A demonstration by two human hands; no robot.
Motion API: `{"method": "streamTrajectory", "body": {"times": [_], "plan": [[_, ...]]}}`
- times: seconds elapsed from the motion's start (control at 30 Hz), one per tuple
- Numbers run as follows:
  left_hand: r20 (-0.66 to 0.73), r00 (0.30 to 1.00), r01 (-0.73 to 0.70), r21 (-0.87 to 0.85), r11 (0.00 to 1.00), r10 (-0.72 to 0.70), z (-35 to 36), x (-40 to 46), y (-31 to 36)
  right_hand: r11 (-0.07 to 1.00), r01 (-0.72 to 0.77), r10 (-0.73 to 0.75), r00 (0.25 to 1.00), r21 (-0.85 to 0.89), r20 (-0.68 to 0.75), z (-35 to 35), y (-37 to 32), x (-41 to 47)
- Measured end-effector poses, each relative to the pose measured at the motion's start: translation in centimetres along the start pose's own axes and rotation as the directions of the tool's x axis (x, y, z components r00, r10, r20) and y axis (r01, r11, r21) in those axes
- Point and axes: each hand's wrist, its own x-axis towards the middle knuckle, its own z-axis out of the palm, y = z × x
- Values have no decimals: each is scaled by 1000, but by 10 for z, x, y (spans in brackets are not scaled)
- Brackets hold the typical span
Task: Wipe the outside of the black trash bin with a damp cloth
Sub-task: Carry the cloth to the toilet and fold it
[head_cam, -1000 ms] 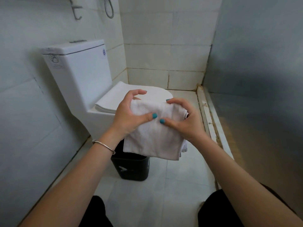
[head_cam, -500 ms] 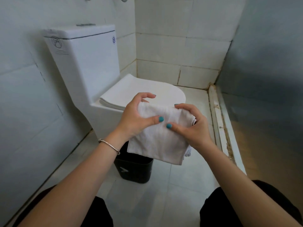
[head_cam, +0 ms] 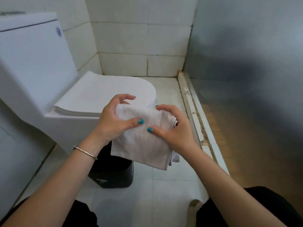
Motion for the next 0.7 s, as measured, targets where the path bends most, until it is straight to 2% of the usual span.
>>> {"method": "streamTrajectory", "body": {"times": [0.13,0.17,0.23,0.33,0.43,0.6,0.7], "plan": [[-15,1000,8,-75,997,-9,0,6,-6,994,-110,110,994,-29,9,-5,-5,2],[-28,999,15,-114,993,-18,-1,6,-8,989,-147,147,989,7,2,-6,-5,3],[-50,998,23,-198,980,-34,-4,7,-10,956,-229,231,973,185,6,-4,-6,7],[-65,996,38,-229,973,-55,-9,7,-10,871,-347,338,937,348,88,2,-6,10],[-60,995,60,-218,974,-74,-12,4,-7,891,-301,283,954,341,103,11,-3,13],[-136,980,93,-325,941,-144,-18,-5,3,904,-225,196,974,364,115,22,-9,20],[-185,971,80,-352,933,-153,-24,-10,9,920,-148,83,978,363,189,22,-11,21]]}}
